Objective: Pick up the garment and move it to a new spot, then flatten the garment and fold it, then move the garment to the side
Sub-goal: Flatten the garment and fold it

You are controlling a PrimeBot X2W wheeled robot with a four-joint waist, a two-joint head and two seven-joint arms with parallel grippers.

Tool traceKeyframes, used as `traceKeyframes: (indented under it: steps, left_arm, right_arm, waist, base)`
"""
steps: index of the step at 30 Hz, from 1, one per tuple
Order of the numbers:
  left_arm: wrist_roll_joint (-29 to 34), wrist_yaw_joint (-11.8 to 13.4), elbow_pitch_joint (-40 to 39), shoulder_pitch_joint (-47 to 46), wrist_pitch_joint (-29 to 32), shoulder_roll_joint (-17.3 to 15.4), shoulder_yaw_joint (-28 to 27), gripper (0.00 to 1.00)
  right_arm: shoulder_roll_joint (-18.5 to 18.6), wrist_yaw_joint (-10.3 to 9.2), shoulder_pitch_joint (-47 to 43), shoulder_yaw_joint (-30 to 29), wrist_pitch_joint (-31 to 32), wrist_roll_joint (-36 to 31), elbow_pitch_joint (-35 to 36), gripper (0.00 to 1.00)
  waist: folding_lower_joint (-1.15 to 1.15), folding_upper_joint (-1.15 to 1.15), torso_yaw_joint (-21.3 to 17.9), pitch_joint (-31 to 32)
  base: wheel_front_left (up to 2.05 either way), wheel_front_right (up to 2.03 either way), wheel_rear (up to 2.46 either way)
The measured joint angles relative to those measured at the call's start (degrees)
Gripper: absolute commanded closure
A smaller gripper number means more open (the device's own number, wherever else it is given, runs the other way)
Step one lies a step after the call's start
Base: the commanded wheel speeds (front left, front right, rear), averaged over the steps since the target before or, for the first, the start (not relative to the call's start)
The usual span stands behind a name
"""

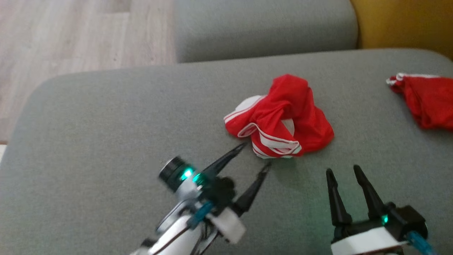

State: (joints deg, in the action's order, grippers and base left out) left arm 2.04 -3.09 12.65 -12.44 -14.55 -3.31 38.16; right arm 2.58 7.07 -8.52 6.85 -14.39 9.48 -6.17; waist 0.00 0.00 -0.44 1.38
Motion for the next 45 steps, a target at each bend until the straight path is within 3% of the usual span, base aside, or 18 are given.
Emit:
traceKeyframes:
  steps: [7,19,25,36,37,38,39,45]
  left_arm:
    - [-1.2,-2.0,10.3,-13.4,-0.1,0.2,11.7,0.00]
    - [-6.0,0.1,19.7,-27.6,-0.2,0.5,24.0,0.00]
    - [-7.9,1.1,25.2,-32.6,-0.2,0.6,26.7,0.00]
    - [-10.5,0.5,32.7,-36.0,-0.2,0.6,32.6,0.00]
    - [-10.6,0.5,33.5,-36.1,-0.2,0.6,33.2,0.26]
    - [-10.7,0.5,34.3,-36.1,-0.2,0.6,33.6,0.70]
    - [-10.8,0.5,35.2,-36.4,-0.2,0.5,33.9,1.00]
    - [-11.3,1.0,32.7,-39.1,-0.2,0.5,34.8,1.00]
  right_arm:
    - [0.0,0.00,2.9,0.7,0.0,-0.6,0.0,0.00]
    - [0.0,0.00,7.2,2.4,0.0,-0.6,-0.1,0.00]
    - [0.0,0.00,9.6,3.1,0.0,-0.6,0.0,0.00]
    - [0.0,0.00,10.5,3.6,0.0,-0.5,-0.1,0.00]
    - [0.0,0.00,10.6,3.6,0.0,-0.5,-0.1,0.00]
    - [0.0,0.00,10.6,3.6,0.0,-0.5,-0.1,0.00]
    - [0.0,0.00,10.6,3.7,0.0,-0.5,-0.1,0.00]
    - [0.0,0.00,11.4,4.0,0.0,0.2,-0.2,0.00]
  waist:
    - [0.01,0.00,-2.1,-4.2]
    - [0.00,0.00,-5.6,-9.4]
    - [0.00,0.00,-7.3,-11.4]
    - [0.00,0.00,-9.0,-12.8]
    - [0.00,0.00,-9.1,-12.7]
    - [0.00,0.00,-9.1,-12.6]
    - [0.00,0.00,-9.4,-12.3]
    - [0.00,0.00,-10.1,-11.1]
  base:
    - [0.00,0.00,0.00]
    - [0.00,0.00,0.00]
    - [0.00,0.00,0.00]
    - [0.00,0.00,0.00]
    - [0.00,0.00,0.00]
    - [0.00,0.00,0.00]
    - [0.00,0.00,0.00]
    - [0.00,0.00,0.00]
